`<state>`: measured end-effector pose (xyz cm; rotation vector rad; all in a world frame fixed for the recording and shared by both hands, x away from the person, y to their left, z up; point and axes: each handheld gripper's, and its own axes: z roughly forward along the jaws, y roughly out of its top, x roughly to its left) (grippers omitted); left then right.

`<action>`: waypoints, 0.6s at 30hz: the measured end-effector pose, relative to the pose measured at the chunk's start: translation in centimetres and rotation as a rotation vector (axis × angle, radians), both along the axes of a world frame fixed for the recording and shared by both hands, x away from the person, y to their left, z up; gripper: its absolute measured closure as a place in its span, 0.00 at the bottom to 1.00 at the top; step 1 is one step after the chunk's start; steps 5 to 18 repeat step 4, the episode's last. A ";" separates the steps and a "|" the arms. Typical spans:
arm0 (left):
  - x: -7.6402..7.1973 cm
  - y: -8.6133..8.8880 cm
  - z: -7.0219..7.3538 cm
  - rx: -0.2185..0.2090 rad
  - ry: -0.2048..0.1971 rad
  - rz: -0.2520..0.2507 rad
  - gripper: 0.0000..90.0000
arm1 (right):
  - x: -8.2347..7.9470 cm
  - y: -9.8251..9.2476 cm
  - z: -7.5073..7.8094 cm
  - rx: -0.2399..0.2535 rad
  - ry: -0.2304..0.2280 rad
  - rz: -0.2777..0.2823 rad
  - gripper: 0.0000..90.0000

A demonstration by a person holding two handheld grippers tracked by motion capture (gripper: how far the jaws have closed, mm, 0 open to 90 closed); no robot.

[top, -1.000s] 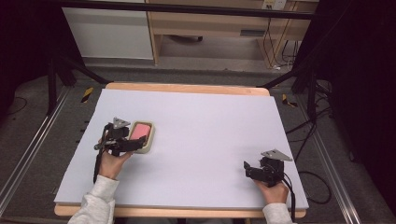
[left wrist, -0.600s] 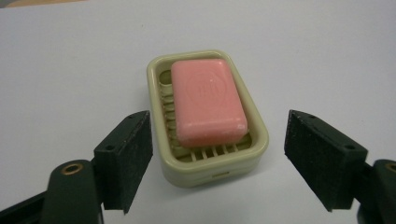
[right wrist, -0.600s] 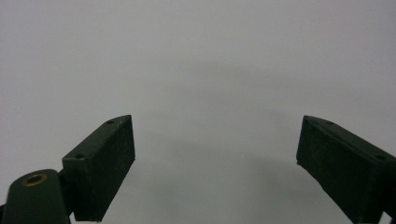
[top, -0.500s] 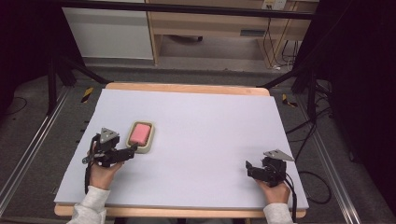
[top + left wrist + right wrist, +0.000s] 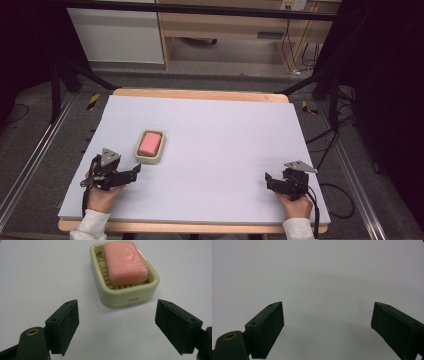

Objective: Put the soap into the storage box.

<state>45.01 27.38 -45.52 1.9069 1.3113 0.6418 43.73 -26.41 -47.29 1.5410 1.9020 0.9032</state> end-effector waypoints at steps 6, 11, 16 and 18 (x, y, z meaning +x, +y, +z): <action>-0.1 0.5 -0.1 -0.012 0.007 0.025 0.20 | 0.0 -0.1 0.0 0.003 0.002 -0.006 0.13; -0.1 0.5 -0.1 -0.012 0.007 0.025 0.20 | 0.0 -0.1 0.0 0.003 0.002 -0.006 0.13; -0.1 0.5 -0.1 -0.012 0.007 0.025 0.20 | 0.0 -0.1 0.0 0.003 0.002 -0.006 0.13; -0.1 0.5 -0.1 -0.012 0.007 0.025 0.20 | 0.0 -0.1 0.0 0.003 0.002 -0.006 0.13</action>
